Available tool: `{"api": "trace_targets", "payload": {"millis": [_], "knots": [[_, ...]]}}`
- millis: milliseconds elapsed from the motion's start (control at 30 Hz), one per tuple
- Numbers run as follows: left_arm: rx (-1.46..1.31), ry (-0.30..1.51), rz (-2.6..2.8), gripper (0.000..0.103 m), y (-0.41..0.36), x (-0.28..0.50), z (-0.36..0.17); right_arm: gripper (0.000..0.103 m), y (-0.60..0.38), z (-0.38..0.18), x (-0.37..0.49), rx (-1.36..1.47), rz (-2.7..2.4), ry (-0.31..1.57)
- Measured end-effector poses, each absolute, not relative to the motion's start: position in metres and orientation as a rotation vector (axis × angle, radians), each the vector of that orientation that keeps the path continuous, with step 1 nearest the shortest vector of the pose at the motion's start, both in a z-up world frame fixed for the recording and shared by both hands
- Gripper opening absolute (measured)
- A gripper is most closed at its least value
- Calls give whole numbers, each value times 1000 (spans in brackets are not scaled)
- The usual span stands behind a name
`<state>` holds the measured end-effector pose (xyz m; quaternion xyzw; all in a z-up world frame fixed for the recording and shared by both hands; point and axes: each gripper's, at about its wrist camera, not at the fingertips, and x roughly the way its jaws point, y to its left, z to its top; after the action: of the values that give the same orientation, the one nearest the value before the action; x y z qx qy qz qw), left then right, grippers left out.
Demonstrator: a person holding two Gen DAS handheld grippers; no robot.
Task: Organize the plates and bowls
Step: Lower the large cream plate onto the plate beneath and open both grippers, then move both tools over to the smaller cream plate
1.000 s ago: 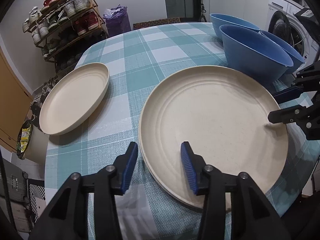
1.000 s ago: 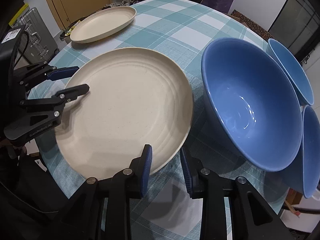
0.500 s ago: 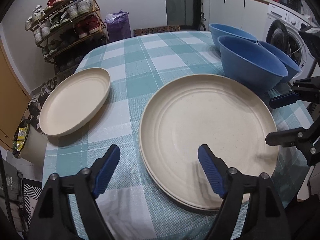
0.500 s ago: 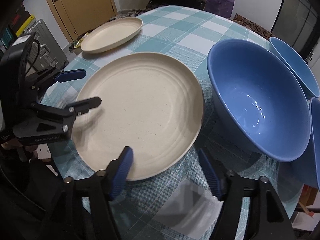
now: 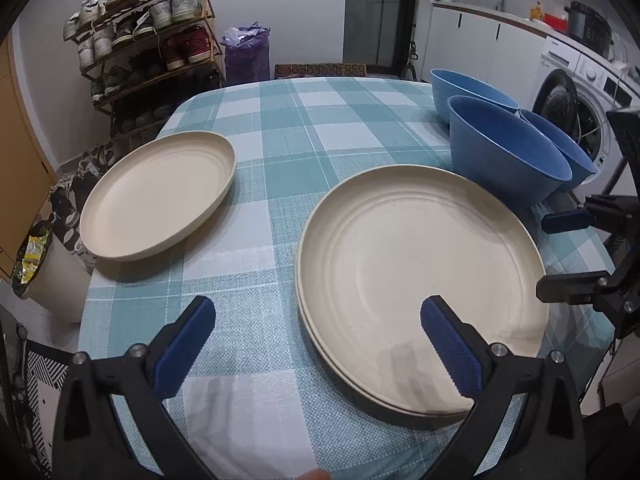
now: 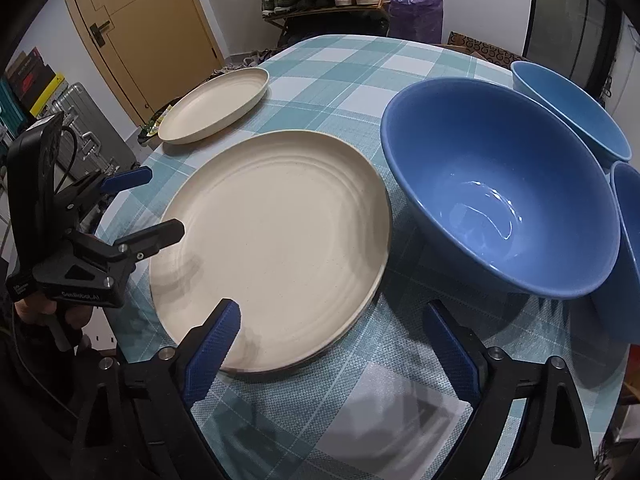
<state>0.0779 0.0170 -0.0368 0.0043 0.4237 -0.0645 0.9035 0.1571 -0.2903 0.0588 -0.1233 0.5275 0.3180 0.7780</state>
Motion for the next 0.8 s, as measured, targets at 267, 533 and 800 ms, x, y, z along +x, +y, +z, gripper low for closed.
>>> {"api": "trace_targets", "payload": {"millis": [267,533,800], "knots": [[-39,875,-117,103,27,77,-41,100,-291,56,155,-234,690,1133],[-91,845,-70,103,47,78,-35,100,-287,56,152,-216,673,1107],[-158,804,7,103,78,80,-23,100,-269,80,153,-209,705,1068]]}}
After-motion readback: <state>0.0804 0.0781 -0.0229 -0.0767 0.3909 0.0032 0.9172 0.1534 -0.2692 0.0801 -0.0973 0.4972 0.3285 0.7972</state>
